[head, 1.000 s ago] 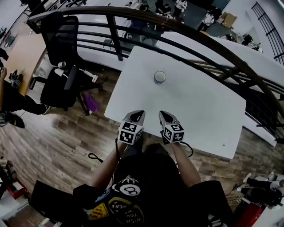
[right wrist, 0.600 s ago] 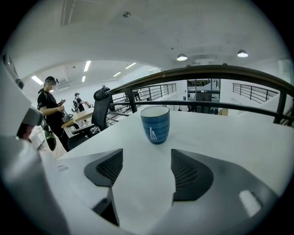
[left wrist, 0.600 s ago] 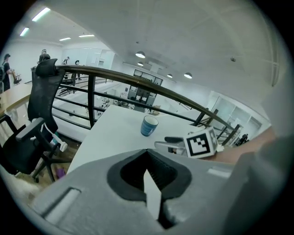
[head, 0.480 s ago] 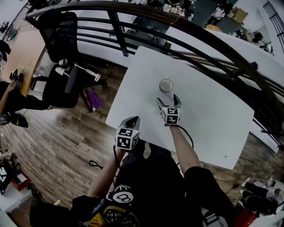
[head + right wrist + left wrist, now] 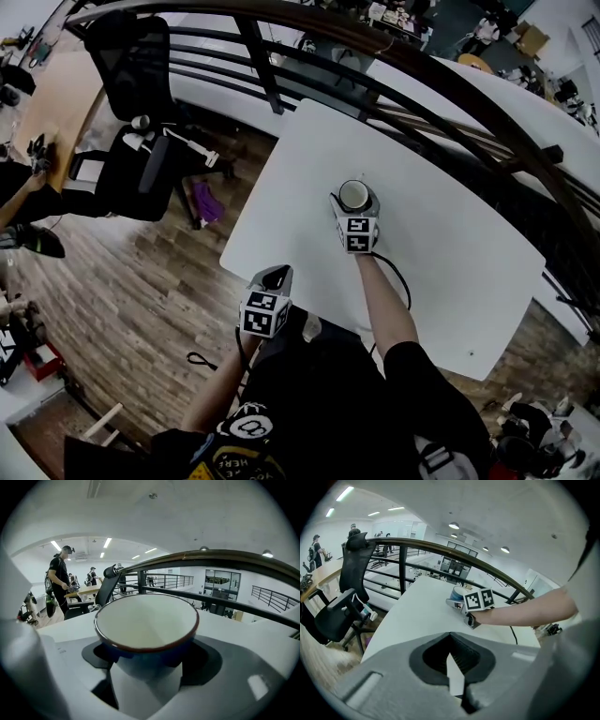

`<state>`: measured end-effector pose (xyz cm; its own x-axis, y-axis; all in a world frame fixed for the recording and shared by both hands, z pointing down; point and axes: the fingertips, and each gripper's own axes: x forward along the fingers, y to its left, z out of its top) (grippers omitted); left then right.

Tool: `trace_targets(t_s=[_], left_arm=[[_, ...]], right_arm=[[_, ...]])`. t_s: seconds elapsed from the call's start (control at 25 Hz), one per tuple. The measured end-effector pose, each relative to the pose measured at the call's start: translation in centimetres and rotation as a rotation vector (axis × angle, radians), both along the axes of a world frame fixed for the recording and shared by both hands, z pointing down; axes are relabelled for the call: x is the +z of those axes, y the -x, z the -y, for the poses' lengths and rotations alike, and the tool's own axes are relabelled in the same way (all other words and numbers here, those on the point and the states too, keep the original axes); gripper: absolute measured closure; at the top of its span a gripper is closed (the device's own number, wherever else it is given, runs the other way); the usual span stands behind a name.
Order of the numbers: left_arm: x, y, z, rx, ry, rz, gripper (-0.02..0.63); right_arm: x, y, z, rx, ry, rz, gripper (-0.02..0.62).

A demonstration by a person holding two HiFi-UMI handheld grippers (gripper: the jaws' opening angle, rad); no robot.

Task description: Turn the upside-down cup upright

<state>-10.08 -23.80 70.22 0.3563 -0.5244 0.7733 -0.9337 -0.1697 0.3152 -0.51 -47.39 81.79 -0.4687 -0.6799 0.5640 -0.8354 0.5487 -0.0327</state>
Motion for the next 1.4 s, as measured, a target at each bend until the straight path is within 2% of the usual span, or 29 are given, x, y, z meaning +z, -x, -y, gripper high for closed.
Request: trace_targets(t_s=[0.12, 0.2, 0.32, 0.4, 0.44, 0.48, 0.6, 0.76, 0.8, 0.84, 0.88, 0.96, 1.04, 1.12, 1.2, 1.28, 1.4], left_arm=[[-0.7, -0.2, 1.1, 0.012, -0.032, -0.026, 0.603], [-2.1, 0.3, 2.7, -0.024, -0.074, -0.082, 0.603], [-5.2, 0.7, 6.1, -0.064, -0.13, -0.176, 0.601], [-7.3, -0.7, 8.2, -0.02, -0.16, -0.226, 0.59], [-8.2, -1.9, 9.0, 0.021, -0.169, -0.246, 0.458], [-8.9, -3.1, 9.6, 0.063, -0.174, -0.257, 0.417], [-9.8, -5.8, 9.9, 0.143, -0.187, -0.221, 0.414], [-9.0, -8.5, 8.4, 0.221, -0.151, -0.143, 0.417], [-8.9, -9.1, 8.0, 0.229, -0.15, -0.138, 0.476], [-8.9, -9.5, 7.7, 0.228, -0.151, -0.143, 0.531], [-8.9, -9.7, 7.4, 0.225, -0.145, -0.157, 0.552], [-8.9, -10.0, 6.6, 0.224, -0.107, -0.21, 0.56], [-8.8, -10.2, 5.8, 0.211, -0.046, -0.289, 0.561], [-9.1, -10.1, 5.7, 0.176, -0.012, -0.349, 0.56], [-9.7, -9.0, 6.6, 0.129, -0.027, -0.371, 0.56], [-10.8, -7.8, 7.8, 0.096, -0.065, -0.4, 0.56], [-12.5, -7.4, 8.8, 0.094, -0.135, -0.426, 0.56]], right_arm=[[-0.4, 0.3, -0.5, -0.008, -0.003, -0.009, 0.202], [-1.9, 0.6, -1.9, -0.044, -0.021, 0.007, 0.204], [-6.4, 1.5, -5.2, -0.135, -0.078, 0.065, 0.204], [-9.8, 1.9, -7.6, -0.211, -0.128, 0.071, 0.204], [-11.4, 2.0, -8.8, -0.243, -0.151, 0.067, 0.203], [-12.8, 2.2, -9.9, -0.27, -0.171, 0.059, 0.204], [-15.3, 2.4, -13.0, -0.331, -0.225, 0.001, 0.202], [-18.2, 1.6, -15.4, -0.335, -0.282, -0.123, 0.202], [-18.6, 1.1, -15.8, -0.329, -0.297, -0.166, 0.202], [-18.8, 0.7, -16.2, -0.323, -0.31, -0.208, 0.202], [-19.1, 0.3, -16.6, -0.322, -0.32, -0.245, 0.202], [-19.3, 0.0, -17.5, -0.337, -0.324, -0.286, 0.201], [-19.7, -0.3, -18.5, -0.357, -0.323, -0.276, 0.199], [-20.1, -1.2, -19.4, -0.359, -0.317, -0.216, 0.201], [-20.2, -2.4, -19.9, -0.323, -0.275, -0.081, 0.202], [-20.8, -3.7, -19.7, -0.208, -0.136, 0.198, 0.219], [-22.7, -5.1, -18.3, -0.025, 0.156, 0.78, 0.25]])
